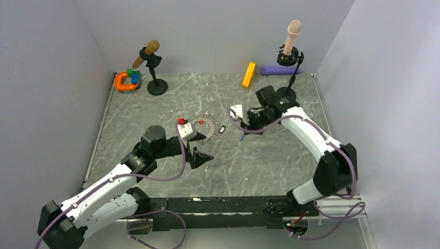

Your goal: Put the keys on the keyring

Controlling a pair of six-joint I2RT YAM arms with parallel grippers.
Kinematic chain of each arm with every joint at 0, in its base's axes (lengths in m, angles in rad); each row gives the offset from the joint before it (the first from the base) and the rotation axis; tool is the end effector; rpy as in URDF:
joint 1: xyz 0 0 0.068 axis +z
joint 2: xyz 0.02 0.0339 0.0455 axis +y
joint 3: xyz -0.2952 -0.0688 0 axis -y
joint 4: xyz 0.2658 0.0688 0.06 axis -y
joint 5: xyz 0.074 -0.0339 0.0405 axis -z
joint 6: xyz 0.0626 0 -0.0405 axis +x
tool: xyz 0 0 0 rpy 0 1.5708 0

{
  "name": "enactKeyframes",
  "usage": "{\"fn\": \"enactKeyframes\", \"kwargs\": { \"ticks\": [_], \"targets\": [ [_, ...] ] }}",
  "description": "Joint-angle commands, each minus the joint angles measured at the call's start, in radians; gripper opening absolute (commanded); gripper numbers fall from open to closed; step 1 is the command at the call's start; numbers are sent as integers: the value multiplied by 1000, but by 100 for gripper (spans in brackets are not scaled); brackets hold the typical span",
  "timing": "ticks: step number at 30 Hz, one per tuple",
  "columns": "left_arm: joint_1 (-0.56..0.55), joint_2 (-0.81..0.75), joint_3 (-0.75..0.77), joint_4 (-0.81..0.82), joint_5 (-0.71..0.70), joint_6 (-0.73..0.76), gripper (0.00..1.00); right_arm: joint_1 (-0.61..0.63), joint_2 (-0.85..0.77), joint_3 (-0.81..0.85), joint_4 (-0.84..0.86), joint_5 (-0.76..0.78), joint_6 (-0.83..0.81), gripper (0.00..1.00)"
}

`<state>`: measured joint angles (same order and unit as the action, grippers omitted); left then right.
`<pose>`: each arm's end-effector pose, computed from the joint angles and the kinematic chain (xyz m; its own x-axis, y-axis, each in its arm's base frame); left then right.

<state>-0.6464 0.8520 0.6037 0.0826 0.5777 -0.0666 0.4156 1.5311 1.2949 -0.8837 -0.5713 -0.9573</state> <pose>0.1572 -0.1614 0.3076 -0.1936 0.0762 -0.9781 0.9237 0.3501 -0.1555 0.2937 0.1666 0.2906 -0.0201 -0.7607 -0.6488 -0.9929 0.0912 -0.0761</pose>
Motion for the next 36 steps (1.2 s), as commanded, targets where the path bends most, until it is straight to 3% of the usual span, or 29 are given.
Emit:
{"fn": "enactKeyframes", "kwargs": {
  "ticks": [1,6,12,20,25,28,32,36],
  "targets": [
    [-86,-42,-46,121,-39,115,95,2,-147,-114,-142,-41,-406,0],
    [-165,-58,-110,128,-143,134,93,3,-193,-213,-167,68,-439,0],
    [-237,-51,-175,173,-256,156,92,31,-216,-365,-81,70,-407,0],
    [-280,-30,-308,411,-260,186,88,62,-268,-440,15,-258,-491,0],
    [-286,12,-414,688,-263,175,82,63,-231,-400,-76,-477,-623,0],
    [-287,76,-413,802,-266,161,69,63,-200,-360,-199,-593,-769,0],
    [-288,202,-341,856,-189,147,32,62,-134,-302,-398,-698,-1017,0],
    [-309,289,-316,951,-156,126,30,60,-96,-275,-454,-742,-1106,0]
  ]
}}
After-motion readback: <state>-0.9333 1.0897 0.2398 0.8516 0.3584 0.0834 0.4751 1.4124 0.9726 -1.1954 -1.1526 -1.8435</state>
